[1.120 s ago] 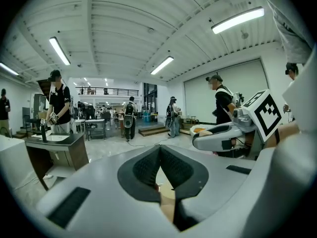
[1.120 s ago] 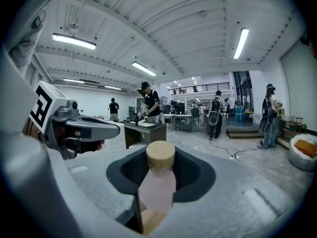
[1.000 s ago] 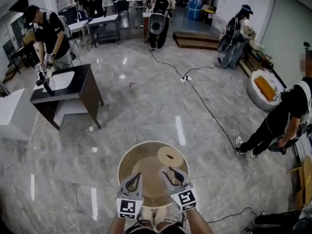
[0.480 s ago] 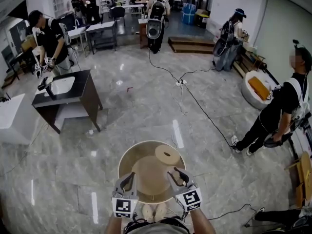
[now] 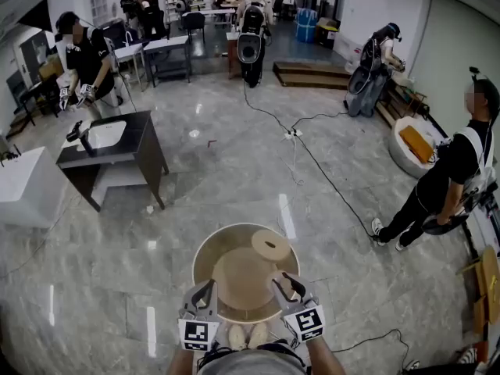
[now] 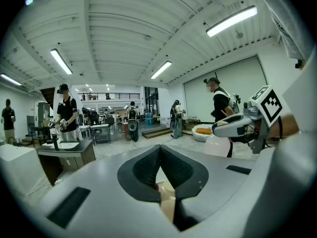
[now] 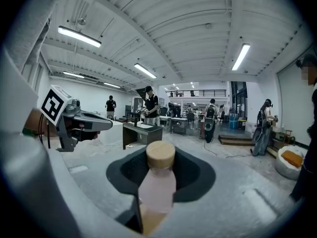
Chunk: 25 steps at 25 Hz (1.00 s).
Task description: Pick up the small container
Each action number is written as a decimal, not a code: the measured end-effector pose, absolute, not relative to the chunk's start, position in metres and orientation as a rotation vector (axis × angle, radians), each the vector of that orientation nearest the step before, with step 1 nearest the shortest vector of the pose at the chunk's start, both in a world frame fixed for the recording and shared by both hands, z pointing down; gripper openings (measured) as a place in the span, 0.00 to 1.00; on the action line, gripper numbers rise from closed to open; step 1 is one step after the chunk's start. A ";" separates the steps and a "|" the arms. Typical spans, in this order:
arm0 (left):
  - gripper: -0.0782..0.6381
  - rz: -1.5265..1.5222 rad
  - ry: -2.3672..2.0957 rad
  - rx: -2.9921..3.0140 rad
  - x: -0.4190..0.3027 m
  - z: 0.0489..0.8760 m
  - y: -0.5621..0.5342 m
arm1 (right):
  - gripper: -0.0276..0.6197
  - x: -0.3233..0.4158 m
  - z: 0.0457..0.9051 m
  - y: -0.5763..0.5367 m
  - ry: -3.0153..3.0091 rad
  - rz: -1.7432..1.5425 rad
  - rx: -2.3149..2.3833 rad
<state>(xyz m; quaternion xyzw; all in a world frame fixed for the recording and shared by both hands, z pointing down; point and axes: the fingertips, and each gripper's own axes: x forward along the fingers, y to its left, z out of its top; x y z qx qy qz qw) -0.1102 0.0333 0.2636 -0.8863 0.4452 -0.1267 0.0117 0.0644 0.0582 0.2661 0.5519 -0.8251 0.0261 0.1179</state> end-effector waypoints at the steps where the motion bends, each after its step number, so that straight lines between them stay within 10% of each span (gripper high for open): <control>1: 0.13 -0.396 1.391 -2.762 -0.112 0.263 0.034 | 0.24 0.064 0.266 0.059 -2.414 0.080 1.617; 25: 0.13 -0.387 1.403 -2.778 -0.126 0.270 0.030 | 0.24 0.052 0.269 0.055 -2.405 0.086 1.631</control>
